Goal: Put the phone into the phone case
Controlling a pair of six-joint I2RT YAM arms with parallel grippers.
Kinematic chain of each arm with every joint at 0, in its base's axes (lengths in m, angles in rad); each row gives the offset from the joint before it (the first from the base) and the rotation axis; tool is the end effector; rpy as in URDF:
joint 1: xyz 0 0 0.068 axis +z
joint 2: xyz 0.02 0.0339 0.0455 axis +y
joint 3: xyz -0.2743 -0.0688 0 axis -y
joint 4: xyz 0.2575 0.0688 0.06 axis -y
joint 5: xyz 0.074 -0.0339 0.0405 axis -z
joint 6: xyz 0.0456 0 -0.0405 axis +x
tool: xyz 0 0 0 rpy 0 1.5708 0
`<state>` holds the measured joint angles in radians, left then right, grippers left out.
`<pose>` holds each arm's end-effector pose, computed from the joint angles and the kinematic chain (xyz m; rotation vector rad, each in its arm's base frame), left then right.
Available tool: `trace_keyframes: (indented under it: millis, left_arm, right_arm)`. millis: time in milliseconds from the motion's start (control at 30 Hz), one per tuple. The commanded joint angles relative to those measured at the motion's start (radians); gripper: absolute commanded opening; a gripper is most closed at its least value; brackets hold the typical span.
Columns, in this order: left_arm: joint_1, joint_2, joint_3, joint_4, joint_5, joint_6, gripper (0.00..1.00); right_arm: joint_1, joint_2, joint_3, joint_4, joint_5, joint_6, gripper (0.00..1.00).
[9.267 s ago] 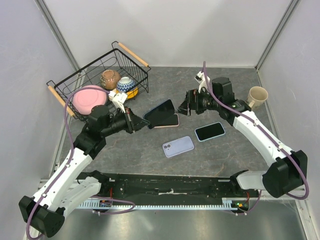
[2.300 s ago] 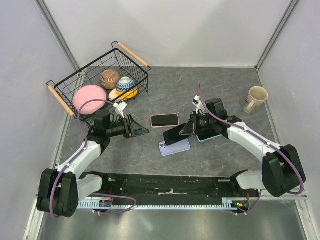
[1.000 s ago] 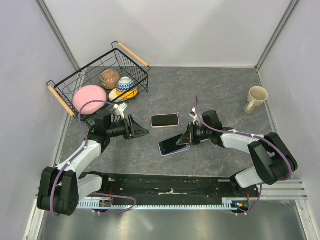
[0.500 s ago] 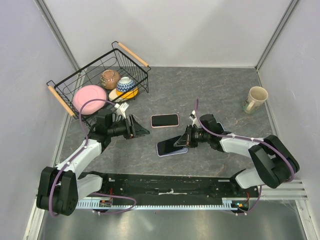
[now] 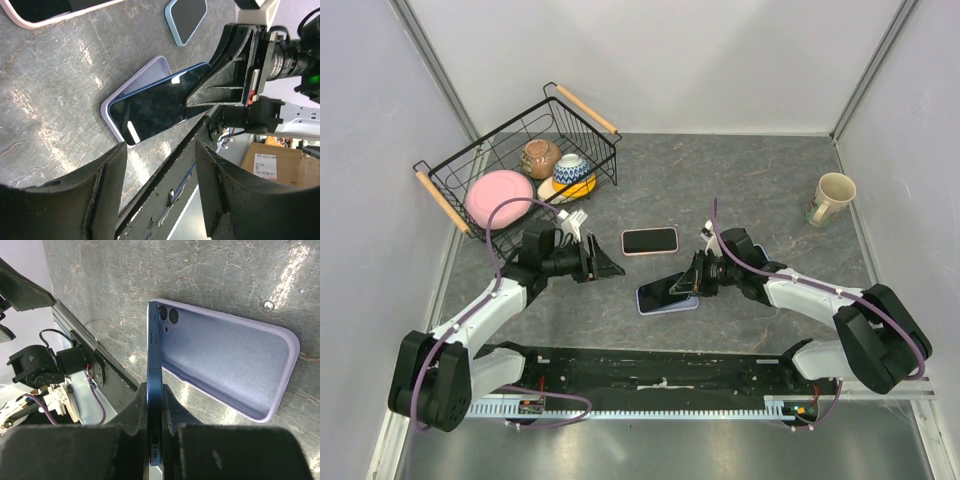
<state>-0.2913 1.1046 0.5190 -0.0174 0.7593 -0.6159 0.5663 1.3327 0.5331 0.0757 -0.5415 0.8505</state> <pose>0.2138 -0.0969 0.2055 0.1018 2.2912 -1.3220 0.2089 0.1607 0.1623 0.0451 2.5545 1.2778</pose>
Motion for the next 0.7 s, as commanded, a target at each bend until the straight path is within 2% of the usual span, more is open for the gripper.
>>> trace_keyframes:
  millis: [0, 233, 533, 667]
  left_arm:
    - [-0.043, 0.011, 0.055, -0.049, -0.069, 0.067, 0.63]
    - [-0.140, 0.041, 0.085, -0.104, -0.187, 0.102, 0.62]
    - [-0.298, 0.144, 0.141, -0.110, -0.337, 0.094, 0.61]
    - [-0.331, 0.181, 0.151, -0.101, -0.388, 0.087, 0.61]
  right_arm:
    - [0.003, -0.027, 0.048, -0.074, 0.015, -0.028, 0.00]
    - [0.003, 0.006, 0.004, -0.074, 0.020, -0.018, 0.00]
    - [0.003, 0.163, -0.018, -0.074, 0.029, -0.060, 0.00]
    - [0.001, 0.232, -0.013, -0.074, 0.043, -0.097, 0.00]
